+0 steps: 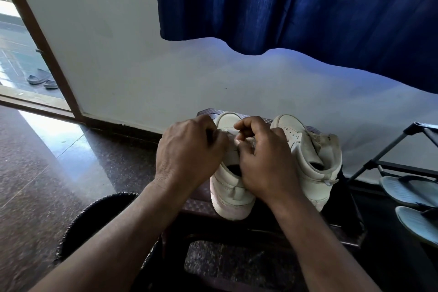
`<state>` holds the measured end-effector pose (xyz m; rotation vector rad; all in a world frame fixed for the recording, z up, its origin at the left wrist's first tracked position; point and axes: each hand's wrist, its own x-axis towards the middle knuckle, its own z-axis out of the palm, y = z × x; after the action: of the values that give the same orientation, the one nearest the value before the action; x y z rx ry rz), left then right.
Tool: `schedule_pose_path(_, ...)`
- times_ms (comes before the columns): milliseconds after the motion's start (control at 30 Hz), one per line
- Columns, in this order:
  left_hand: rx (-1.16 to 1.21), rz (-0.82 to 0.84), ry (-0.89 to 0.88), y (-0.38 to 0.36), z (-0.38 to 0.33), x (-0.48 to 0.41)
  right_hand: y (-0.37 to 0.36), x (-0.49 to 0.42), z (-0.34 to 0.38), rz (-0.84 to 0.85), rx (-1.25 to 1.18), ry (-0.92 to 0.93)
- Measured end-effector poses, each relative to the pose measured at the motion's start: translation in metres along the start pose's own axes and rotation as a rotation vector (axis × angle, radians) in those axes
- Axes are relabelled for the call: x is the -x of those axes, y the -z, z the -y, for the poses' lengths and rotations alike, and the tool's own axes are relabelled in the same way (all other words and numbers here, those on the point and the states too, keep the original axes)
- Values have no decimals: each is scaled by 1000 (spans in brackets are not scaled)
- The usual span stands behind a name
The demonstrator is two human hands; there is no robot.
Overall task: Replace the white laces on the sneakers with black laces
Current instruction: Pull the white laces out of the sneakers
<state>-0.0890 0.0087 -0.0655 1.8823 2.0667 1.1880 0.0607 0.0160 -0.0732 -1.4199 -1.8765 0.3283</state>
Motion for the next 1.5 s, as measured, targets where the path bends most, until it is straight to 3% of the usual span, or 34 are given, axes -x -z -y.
schedule_pose_path(133,-60,-22,-5,-1,3,-3,-4,-2,3,9,52,37)
schedule_pose_path(333,81,25,65,-7,2,0,-7,-6,0,61,189,21)
schedule_pose_path(467,151,11,93,-12,4,2,-15,-7,-3,-73,124,33)
schedule_pose_path(567,178,-16,102,-16,5,4,-21,-1,-6,-335,-152,-79)
schedule_pose_path(633,170,-18,83,-16,4,5,-21,3,-2,-479,-569,-231)
schedule_pose_path(700,169,-18,64,-16,3,4,-20,5,2,-493,-862,-323)
schedule_pose_path(733,168,-22,55,-16,4,4,-20,4,2,-475,-869,-315)
schedule_pose_path(1033,129,-68,-53,-11,9,4,-16,-4,-4,-221,-167,-52)
schedule_pose_path(1300,59,-55,-140,1,15,-1,-16,-7,-2,-116,-192,-61)
schedule_pose_path(1500,75,-64,-121,-3,15,1,-17,-10,-4,0,-23,-73)
